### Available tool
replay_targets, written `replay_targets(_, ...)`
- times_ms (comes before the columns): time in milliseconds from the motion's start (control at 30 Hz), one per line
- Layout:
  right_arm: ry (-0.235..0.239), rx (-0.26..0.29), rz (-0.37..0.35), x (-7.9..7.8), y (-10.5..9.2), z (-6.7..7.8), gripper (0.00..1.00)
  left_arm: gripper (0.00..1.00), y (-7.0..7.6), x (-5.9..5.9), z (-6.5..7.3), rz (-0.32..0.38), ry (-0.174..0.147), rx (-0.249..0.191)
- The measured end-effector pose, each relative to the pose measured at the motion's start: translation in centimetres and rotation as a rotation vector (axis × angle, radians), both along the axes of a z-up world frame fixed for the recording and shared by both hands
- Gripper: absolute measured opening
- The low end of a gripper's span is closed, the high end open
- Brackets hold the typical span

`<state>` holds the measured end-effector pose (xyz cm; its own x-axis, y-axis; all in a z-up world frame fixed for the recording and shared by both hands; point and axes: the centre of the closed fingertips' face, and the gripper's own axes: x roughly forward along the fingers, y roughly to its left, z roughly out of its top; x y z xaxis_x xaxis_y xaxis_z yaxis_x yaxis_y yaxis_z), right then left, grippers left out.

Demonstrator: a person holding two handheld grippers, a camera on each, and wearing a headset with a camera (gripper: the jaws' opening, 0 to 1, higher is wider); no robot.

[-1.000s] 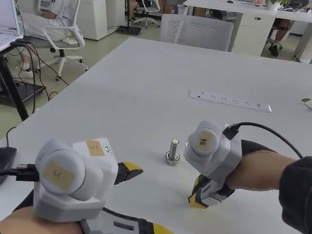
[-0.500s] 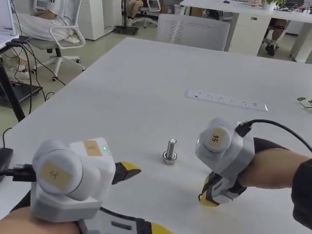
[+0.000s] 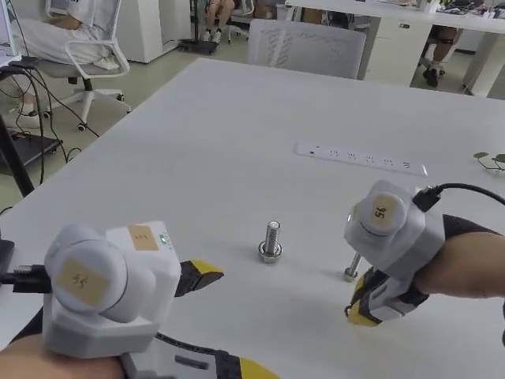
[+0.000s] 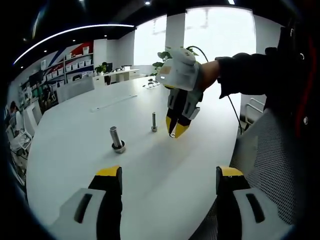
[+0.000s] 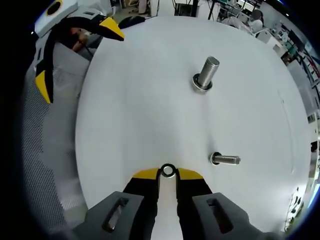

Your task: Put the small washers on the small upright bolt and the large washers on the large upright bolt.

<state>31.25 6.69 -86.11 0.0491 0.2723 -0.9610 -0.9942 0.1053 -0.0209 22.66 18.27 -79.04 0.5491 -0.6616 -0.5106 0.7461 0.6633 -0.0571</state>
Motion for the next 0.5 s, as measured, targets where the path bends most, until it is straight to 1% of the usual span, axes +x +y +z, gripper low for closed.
replay_targets(267,-0.020,-0.003,-0.037,1.2,-1.5,1.0,0.14,0.76,0.0,0.0,0.0,0.000,-0.002,0.002)
replay_targets(500,-0.049,0.004,-0.043,2.2,-1.7,2.5,0.14,0.77,0.1,0.1,0.0,0.002,0.000,0.003)
